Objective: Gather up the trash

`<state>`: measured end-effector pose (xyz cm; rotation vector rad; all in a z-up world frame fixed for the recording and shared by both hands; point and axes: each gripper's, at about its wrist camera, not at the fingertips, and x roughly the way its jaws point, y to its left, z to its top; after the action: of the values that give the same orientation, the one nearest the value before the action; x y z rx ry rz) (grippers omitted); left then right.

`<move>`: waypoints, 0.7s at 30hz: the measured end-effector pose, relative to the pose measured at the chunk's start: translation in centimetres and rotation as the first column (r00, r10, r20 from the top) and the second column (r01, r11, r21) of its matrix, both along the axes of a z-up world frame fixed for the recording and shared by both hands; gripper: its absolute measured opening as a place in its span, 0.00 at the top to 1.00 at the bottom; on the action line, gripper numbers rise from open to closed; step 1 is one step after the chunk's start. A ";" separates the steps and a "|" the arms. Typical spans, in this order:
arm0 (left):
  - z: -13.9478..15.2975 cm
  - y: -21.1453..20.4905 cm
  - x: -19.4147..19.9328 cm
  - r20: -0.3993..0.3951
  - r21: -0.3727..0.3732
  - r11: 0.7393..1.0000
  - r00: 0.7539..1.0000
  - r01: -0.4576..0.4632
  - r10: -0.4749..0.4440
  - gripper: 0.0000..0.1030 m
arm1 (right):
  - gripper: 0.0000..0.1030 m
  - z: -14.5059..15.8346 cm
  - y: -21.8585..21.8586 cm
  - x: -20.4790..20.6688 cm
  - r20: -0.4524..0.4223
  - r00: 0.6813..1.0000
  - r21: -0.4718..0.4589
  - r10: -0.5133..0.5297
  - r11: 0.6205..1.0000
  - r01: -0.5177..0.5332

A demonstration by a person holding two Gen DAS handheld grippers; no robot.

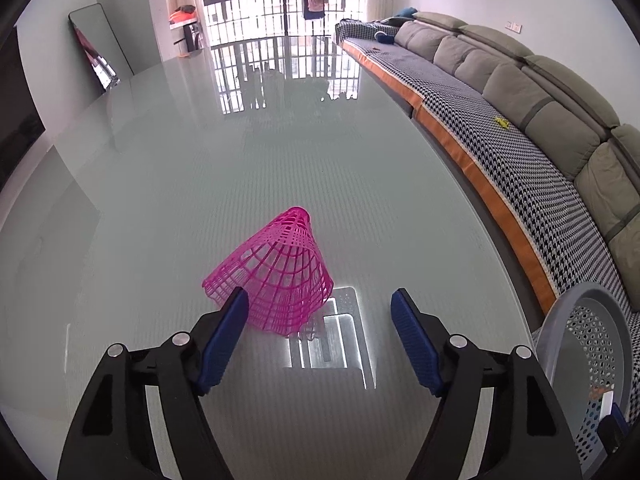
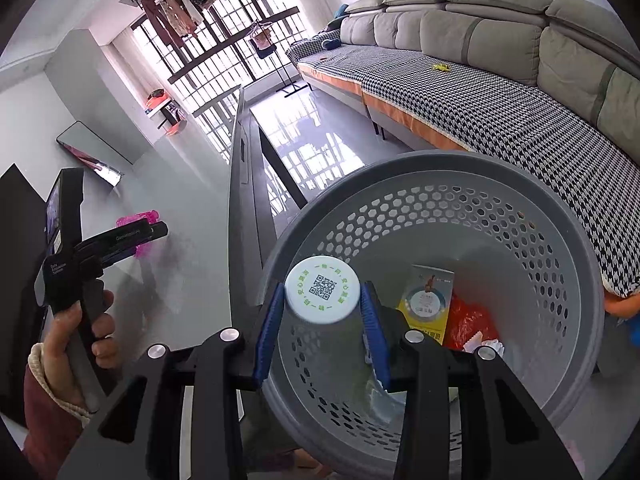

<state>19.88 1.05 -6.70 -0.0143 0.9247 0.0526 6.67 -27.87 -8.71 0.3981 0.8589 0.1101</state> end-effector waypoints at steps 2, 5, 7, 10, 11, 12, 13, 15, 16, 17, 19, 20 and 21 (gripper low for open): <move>0.3 0.3 -0.5 0.008 0.005 1.000 1.000 0.007 -0.007 0.24 | 0.63 0.0 0.0 0.1 0.002 1.000 -0.001 0.001 1.000 -0.001; 0.8 1.1 -1.5 0.017 -0.010 1.000 1.000 0.016 -0.016 0.16 | 0.63 -0.2 0.2 0.3 0.002 1.000 -0.003 0.004 1.000 -0.004; 1.1 1.5 -2.0 0.024 -0.002 1.000 0.999 0.021 -0.021 0.14 | 0.63 -0.3 0.3 0.3 0.002 1.000 -0.003 0.006 1.000 -0.006; 1.5 2.2 -2.3 0.038 0.005 1.000 0.999 0.016 -0.016 0.11 | 0.63 -0.3 0.3 0.4 0.000 1.000 -0.002 0.010 1.000 -0.010; 1.6 2.4 -2.2 0.041 0.002 1.000 0.999 0.013 -0.013 0.09 | 0.63 -0.4 0.4 0.4 -0.001 1.000 -0.003 0.011 1.000 -0.011; 1.8 2.5 -2.1 0.043 -0.001 1.000 0.999 0.012 -0.012 0.08 | 0.63 -0.5 0.4 0.5 -0.003 1.000 -0.003 0.012 1.000 -0.012; 1.8 2.5 -1.9 0.043 -0.002 1.000 0.999 0.013 -0.013 0.08 | 0.63 -0.5 0.4 0.5 -0.004 1.000 -0.003 0.014 1.000 -0.014; 1.8 2.4 -1.4 0.035 -0.002 1.000 0.999 0.026 -0.026 0.08 | 0.63 -0.6 0.5 0.7 -0.005 1.000 -0.005 0.016 1.000 -0.016; 1.7 2.2 -1.2 0.030 0.000 0.999 0.999 0.037 -0.037 0.08 | 0.63 -0.6 0.5 0.7 -0.006 1.000 -0.006 0.017 1.000 -0.017; 1.5 2.2 -1.1 0.025 0.005 0.999 0.999 0.046 -0.046 0.08 | 0.63 -0.6 0.5 0.8 -0.007 1.000 -0.006 0.018 1.000 -0.018; 1.1 1.7 -0.7 0.018 0.020 0.998 0.998 0.061 -0.061 0.07 | 0.63 -0.8 0.4 0.9 -0.011 1.000 -0.007 0.017 1.000 -0.018; 1.0 1.5 -0.4 0.016 0.030 0.997 0.998 0.066 -0.066 0.07 | 0.63 -0.9 0.3 1.0 -0.013 1.000 -0.006 0.017 1.000 -0.017; 0.8 1.3 -0.2 0.013 0.038 0.997 0.997 0.070 -0.070 0.06 | 0.63 -1.0 0.3 1.1 -0.016 1.000 -0.006 0.017 1.000 -0.017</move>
<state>19.71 2.33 -5.91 0.0525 0.9088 0.0048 7.76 -27.54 -9.72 0.3861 0.8782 0.1200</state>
